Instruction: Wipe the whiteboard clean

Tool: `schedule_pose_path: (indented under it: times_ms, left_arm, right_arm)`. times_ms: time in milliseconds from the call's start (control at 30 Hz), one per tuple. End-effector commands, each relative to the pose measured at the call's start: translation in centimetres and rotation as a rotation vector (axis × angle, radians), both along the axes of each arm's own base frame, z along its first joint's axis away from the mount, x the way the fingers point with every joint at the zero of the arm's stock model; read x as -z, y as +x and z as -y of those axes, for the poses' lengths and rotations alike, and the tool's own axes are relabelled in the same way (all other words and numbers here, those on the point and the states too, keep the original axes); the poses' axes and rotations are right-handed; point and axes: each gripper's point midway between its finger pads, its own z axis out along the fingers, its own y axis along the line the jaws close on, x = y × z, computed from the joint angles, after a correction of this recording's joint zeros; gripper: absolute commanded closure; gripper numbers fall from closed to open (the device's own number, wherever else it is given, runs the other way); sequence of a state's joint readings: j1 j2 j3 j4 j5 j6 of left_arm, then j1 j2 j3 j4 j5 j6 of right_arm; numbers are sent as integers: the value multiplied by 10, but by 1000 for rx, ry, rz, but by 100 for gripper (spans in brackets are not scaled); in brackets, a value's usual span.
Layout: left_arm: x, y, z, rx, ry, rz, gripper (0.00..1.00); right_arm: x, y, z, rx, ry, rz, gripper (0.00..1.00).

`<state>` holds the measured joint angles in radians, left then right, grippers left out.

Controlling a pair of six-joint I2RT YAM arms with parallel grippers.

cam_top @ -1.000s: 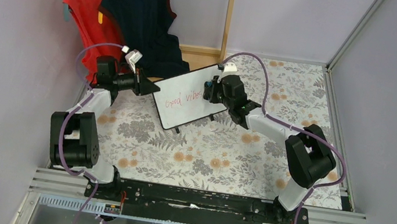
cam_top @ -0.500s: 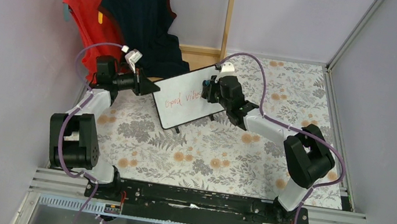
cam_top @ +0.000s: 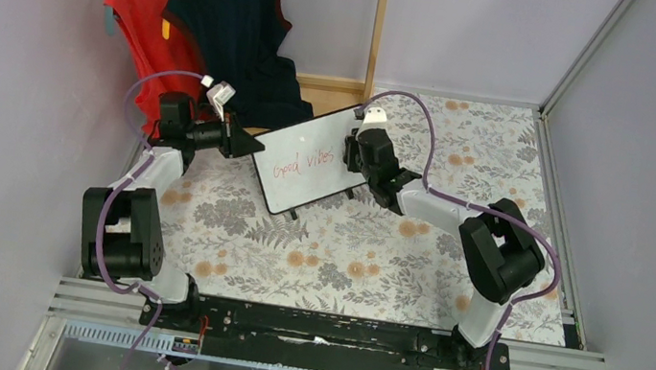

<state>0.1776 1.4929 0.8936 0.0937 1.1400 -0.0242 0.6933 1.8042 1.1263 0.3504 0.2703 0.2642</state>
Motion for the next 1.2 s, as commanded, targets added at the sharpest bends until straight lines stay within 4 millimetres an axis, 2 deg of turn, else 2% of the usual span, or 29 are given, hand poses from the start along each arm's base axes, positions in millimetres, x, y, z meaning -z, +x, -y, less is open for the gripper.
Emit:
schedule_pose_path:
  times_ms: [0, 133, 233, 600, 767, 1033, 1167]
  left_arm:
    - [-13, 3, -4, -18, 31, 57, 88]
    - [-13, 3, -4, -19, 33, 59, 88]
    - [-12, 3, -4, -18, 33, 56, 88]
    - [-10, 2, -4, -16, 31, 47, 88]
    - [-8, 2, -3, -17, 31, 43, 88]
    - [-9, 1, -2, -11, 30, 44, 88]
    - [-9, 1, -2, -12, 30, 45, 88]
  right_arm:
    - [-10, 14, 18, 110, -45, 75, 100]
    - [-8, 14, 22, 128, -54, 81, 100]
    - [-9, 14, 16, 101, -42, 78, 100]
    - [-27, 2, -26, -45, 114, 58, 100]
    - [-42, -9, -45, -89, 150, 74, 100]
    - [-51, -24, -84, -165, 177, 80, 100]
    - [-55, -28, -89, -169, 171, 90, 100]
